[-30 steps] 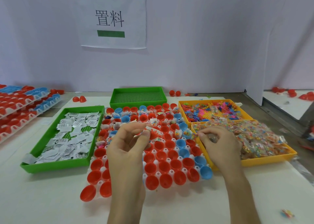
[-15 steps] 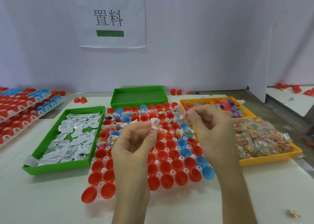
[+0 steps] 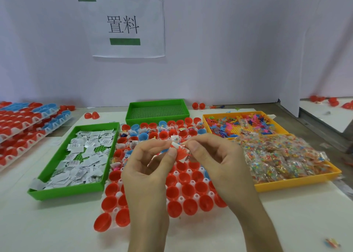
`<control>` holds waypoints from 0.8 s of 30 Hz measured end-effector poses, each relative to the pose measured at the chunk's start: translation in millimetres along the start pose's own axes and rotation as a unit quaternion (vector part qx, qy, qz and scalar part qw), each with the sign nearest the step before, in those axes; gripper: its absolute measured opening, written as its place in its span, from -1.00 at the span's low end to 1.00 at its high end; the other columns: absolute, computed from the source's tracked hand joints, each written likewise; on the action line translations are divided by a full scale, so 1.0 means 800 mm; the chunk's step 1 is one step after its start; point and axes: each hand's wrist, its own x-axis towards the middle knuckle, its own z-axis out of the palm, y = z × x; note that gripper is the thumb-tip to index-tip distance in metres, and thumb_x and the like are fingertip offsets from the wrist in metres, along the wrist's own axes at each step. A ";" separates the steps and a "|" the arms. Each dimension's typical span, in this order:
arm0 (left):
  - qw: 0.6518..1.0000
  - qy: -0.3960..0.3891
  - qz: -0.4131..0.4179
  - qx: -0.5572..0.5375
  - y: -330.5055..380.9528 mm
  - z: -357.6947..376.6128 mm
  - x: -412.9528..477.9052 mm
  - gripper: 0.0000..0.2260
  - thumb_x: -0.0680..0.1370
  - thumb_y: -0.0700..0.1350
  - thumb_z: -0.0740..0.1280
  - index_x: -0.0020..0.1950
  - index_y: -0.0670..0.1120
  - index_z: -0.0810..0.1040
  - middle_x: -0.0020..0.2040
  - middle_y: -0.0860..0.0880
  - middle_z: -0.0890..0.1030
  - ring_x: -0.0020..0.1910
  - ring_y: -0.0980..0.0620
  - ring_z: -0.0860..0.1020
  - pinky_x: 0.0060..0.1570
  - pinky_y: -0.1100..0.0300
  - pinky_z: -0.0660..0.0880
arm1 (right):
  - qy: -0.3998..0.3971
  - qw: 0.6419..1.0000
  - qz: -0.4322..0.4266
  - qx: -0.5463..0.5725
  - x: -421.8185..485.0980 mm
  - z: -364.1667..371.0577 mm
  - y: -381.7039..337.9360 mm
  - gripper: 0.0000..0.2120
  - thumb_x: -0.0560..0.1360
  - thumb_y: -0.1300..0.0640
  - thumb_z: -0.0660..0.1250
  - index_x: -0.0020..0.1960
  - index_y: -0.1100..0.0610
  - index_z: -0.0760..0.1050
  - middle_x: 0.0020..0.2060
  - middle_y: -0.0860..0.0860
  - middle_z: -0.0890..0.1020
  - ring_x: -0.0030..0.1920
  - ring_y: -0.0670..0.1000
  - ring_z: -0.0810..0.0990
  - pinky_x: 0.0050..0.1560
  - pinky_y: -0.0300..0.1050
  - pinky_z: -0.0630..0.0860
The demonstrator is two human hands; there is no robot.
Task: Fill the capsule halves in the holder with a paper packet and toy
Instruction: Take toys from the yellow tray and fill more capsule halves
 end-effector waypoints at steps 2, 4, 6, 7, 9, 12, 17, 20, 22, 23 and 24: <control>1.000 0.009 -0.005 0.003 -0.001 -0.002 0.002 -0.88 0.34 -0.23 0.50 -0.16 -0.09 0.63 -0.22 -0.01 0.70 -0.22 0.14 0.67 -0.22 0.36 0.55 | -0.012 1.000 0.000 -0.005 0.001 0.004 0.000 -0.91 0.45 0.11 0.50 -0.05 0.01 0.66 -0.17 -0.13 0.73 -0.12 -0.15 0.71 -0.11 -0.38 0.56; 1.000 0.014 -0.013 0.000 -0.002 -0.003 0.003 -0.86 0.35 -0.26 0.50 -0.21 -0.03 0.63 -0.26 0.02 0.67 -0.24 0.16 0.63 -0.24 0.36 0.54 | 0.003 1.000 -0.012 -0.019 0.001 0.009 0.003 -0.81 0.43 0.24 0.54 -0.07 -0.02 0.66 -0.19 -0.15 0.73 -0.13 -0.16 0.71 -0.12 -0.39 0.55; 1.000 0.014 -0.020 0.000 -0.002 -0.003 0.005 -0.86 0.31 -0.21 0.50 -0.26 0.03 0.64 -0.30 0.05 0.65 -0.25 0.16 0.61 -0.25 0.37 0.53 | 0.021 1.000 -0.018 -0.010 0.000 0.011 0.005 -0.80 0.44 0.28 0.52 -0.06 0.00 0.67 -0.19 -0.14 0.74 -0.13 -0.15 0.71 -0.12 -0.37 0.56; 1.000 0.011 -0.022 0.002 -0.001 -0.003 0.005 -0.86 0.30 -0.20 0.50 -0.27 0.04 0.64 -0.31 0.05 0.64 -0.25 0.15 0.61 -0.25 0.38 0.52 | 0.025 0.999 -0.020 0.000 0.000 0.011 0.007 -0.81 0.44 0.29 0.52 -0.06 0.02 0.68 -0.18 -0.12 0.74 -0.12 -0.13 0.72 -0.11 -0.35 0.57; 1.000 -0.001 -0.026 0.010 -0.002 -0.003 0.006 -0.84 0.32 -0.22 0.50 -0.26 0.04 0.64 -0.31 0.05 0.64 -0.27 0.14 0.60 -0.25 0.37 0.53 | 0.033 0.999 -0.018 0.016 0.001 0.010 0.008 -0.81 0.44 0.31 0.51 -0.05 0.04 0.69 -0.18 -0.07 0.74 -0.14 -0.08 0.72 -0.12 -0.31 0.58; 0.999 -0.019 -0.033 0.010 -0.002 -0.003 0.004 -0.88 0.31 -0.17 0.50 -0.20 0.00 0.65 -0.27 0.03 0.67 -0.26 0.12 0.62 -0.23 0.34 0.55 | 0.027 0.999 -0.034 -0.014 0.005 0.004 0.004 -0.82 0.44 0.30 0.51 -0.05 0.05 0.69 -0.20 -0.08 0.73 -0.17 -0.08 0.72 -0.14 -0.29 0.59; 0.999 0.021 -0.020 0.017 0.000 -0.013 0.008 -0.81 0.49 -0.31 0.42 -0.14 -0.01 0.68 -0.08 -0.03 0.73 -0.17 0.04 0.68 -0.19 0.30 0.57 | 0.045 0.969 -0.060 -0.235 0.038 -0.023 0.015 -0.76 0.43 0.17 0.54 -0.15 -0.19 0.64 -0.25 -0.26 0.68 -0.14 -0.22 0.65 -0.12 -0.47 0.50; 0.998 0.061 -0.015 0.013 0.004 -0.023 0.012 -0.70 0.55 -0.33 0.36 -0.19 0.05 0.69 -0.09 -0.03 0.73 -0.21 0.03 0.68 -0.21 0.28 0.58 | -0.038 0.919 -0.015 -0.393 0.065 -0.031 0.037 -0.84 0.43 0.12 0.53 -0.15 -0.15 0.67 -0.29 -0.31 0.62 -0.20 -0.22 0.60 -0.07 -0.35 0.54; 0.997 0.073 -0.008 0.006 0.007 -0.026 0.015 -0.70 0.55 -0.35 0.33 -0.18 0.02 0.68 -0.09 -0.04 0.73 -0.23 0.01 0.68 -0.23 0.29 0.58 | -0.092 0.890 0.006 -0.446 0.073 -0.033 0.051 -0.92 0.44 0.07 0.53 -0.12 -0.12 0.69 -0.31 -0.34 0.58 -0.22 -0.25 0.56 0.15 -0.06 0.53; 0.997 0.076 -0.005 0.007 0.008 -0.027 0.016 -0.73 0.56 -0.36 0.32 -0.15 -0.01 0.67 -0.08 -0.04 0.72 -0.22 0.00 0.69 -0.23 0.29 0.58 | -0.107 0.882 0.008 -0.458 0.076 -0.034 0.056 -0.93 0.44 0.05 0.52 -0.12 -0.11 0.68 -0.33 -0.37 0.55 -0.22 -0.27 0.54 0.20 0.05 0.50; 0.997 0.078 -0.002 0.010 0.008 -0.027 0.017 -0.76 0.56 -0.36 0.32 -0.11 -0.05 0.66 -0.08 -0.04 0.72 -0.22 -0.01 0.69 -0.23 0.29 0.58 | -0.115 0.877 0.007 -0.467 0.078 -0.034 0.059 -0.93 0.44 0.05 0.52 -0.11 -0.12 0.68 -0.34 -0.39 0.52 -0.21 -0.29 0.53 0.22 0.10 0.49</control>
